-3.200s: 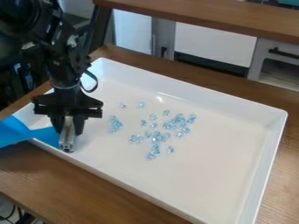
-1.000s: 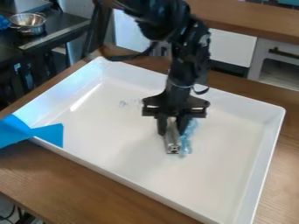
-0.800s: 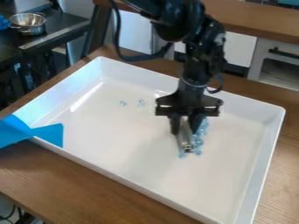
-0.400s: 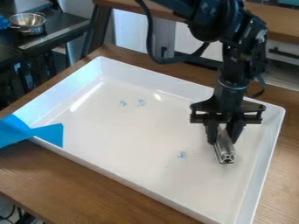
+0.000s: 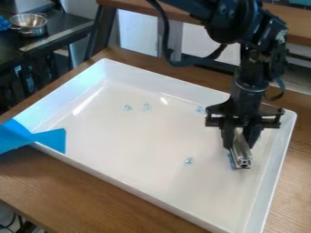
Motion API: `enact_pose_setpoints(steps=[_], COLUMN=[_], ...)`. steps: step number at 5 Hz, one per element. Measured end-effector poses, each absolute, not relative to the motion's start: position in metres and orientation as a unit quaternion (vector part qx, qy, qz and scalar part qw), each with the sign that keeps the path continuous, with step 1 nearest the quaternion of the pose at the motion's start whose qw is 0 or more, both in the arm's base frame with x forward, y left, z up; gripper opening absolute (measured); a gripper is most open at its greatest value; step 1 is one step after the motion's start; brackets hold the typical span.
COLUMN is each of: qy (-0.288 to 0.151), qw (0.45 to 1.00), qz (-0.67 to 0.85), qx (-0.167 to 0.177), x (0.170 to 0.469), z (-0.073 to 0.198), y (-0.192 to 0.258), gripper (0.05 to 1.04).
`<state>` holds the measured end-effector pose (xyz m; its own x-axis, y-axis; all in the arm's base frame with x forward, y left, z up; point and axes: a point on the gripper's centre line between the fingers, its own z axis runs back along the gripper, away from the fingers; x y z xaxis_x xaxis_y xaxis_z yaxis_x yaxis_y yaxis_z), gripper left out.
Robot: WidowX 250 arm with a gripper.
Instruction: Sweep into pile
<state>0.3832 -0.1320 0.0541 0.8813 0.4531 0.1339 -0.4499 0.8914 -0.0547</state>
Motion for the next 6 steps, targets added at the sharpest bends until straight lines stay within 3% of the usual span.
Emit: enact_pose_setpoints(steps=[1, 2, 3, 5, 6], qy=[-0.070, -0.100, -0.111, -0.075, -0.078], qw=[0.969, 0.959, 0.962, 0.958, 0.956], qz=[0.233, 0.254, 0.242, 0.278, 0.280], qx=[-0.040, -0.073, -0.063, 0.000, 0.027], x=[0.365, 0.346, 0.333, 0.318, 0.318], z=[0.082, 0.122, 0.128, 0.064, 0.041], y=[-0.110, -0.061, -0.042, -0.020, -0.035], gripper=[0.370, 0.370, 0.370, 0.370, 0.370])
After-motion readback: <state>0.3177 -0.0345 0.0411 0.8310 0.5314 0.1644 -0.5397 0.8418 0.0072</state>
